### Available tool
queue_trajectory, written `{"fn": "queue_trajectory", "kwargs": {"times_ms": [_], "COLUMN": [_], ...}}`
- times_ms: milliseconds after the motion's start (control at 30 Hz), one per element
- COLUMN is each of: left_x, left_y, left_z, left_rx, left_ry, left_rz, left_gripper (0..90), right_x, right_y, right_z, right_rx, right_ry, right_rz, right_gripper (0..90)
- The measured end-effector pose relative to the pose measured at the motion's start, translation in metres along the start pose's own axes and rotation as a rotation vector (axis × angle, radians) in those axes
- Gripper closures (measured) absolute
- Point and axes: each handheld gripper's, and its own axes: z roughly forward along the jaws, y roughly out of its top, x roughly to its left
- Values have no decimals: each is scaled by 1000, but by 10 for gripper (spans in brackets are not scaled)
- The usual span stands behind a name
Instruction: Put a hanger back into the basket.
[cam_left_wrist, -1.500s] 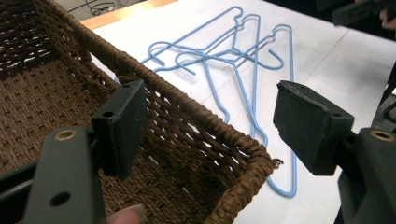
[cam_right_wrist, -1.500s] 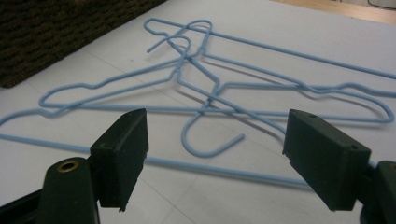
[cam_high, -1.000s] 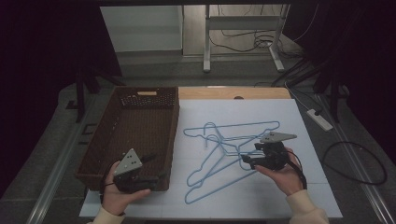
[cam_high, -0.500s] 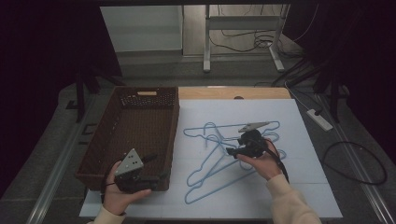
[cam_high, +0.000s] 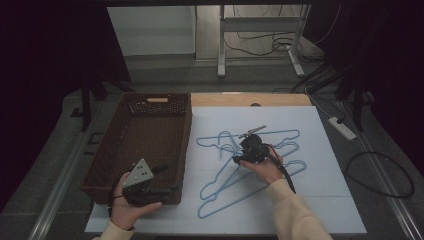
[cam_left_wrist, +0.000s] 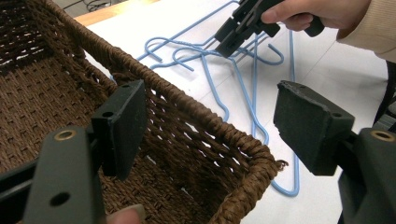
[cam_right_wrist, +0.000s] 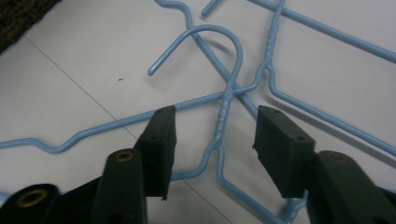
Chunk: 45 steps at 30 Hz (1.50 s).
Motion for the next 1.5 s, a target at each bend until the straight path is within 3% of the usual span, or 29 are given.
{"fn": "queue_trajectory", "kwargs": {"times_ms": [367,500,600,633,800,833,1000,1133,1500], "left_x": [0,0,0,0,0,0,-1,-2,-2], "left_y": [1,1,1,1,1,2,2,3,3], "left_z": [1,0,0,0,0,0,0,0,1], "left_rx": [-2,-6,-6,-6,-5,-5,-8,-5,-2], "left_ry": [-12,-12,-12,-12,-11,-10,-9,-10,-11], "left_rz": [-2,-2,-3,-3,-3,-3,0,3,6], "left_gripper": [272,272,272,272,272,272,273,273,274], "right_x": [2,1,2,2,3,2,1,0,0], "right_y": [1,0,0,0,-2,-3,-7,-13,-23], "right_z": [16,20,19,17,4,-3,-18,-38,-62], "right_rx": [56,58,51,30,-32,-64,-114,-189,-296], "right_ry": [-32,-50,-55,-49,-33,-22,-11,1,17], "right_rz": [34,46,64,83,81,93,101,104,97], "right_gripper": [628,761,807,853,858,858,859,860,860]}}
